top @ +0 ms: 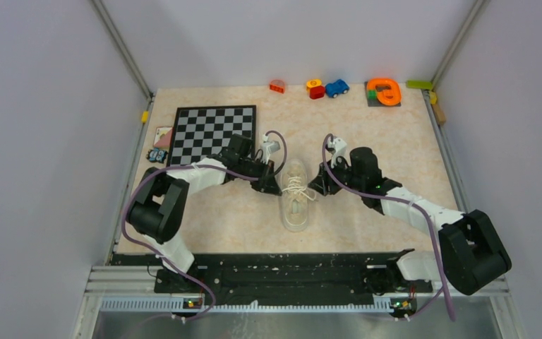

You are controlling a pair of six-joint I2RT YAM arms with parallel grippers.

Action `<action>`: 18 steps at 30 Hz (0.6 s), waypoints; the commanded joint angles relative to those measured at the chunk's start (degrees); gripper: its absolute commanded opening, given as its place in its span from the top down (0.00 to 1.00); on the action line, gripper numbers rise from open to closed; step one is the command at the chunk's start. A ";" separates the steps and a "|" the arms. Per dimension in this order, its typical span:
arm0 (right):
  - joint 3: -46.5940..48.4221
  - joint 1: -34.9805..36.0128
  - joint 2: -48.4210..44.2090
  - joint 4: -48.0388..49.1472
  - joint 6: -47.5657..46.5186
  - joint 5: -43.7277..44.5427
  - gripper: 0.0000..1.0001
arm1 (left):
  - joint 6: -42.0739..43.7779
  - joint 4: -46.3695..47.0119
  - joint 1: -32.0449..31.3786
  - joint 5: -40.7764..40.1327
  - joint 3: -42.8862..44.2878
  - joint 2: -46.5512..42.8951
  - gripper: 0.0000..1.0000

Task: Tie the shoes
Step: Tie the shoelace on the shoe.

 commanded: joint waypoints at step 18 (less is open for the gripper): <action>2.74 -1.07 1.82 -0.61 4.49 3.19 0.61 | -4.52 5.53 5.24 -4.54 -7.53 -14.66 1.00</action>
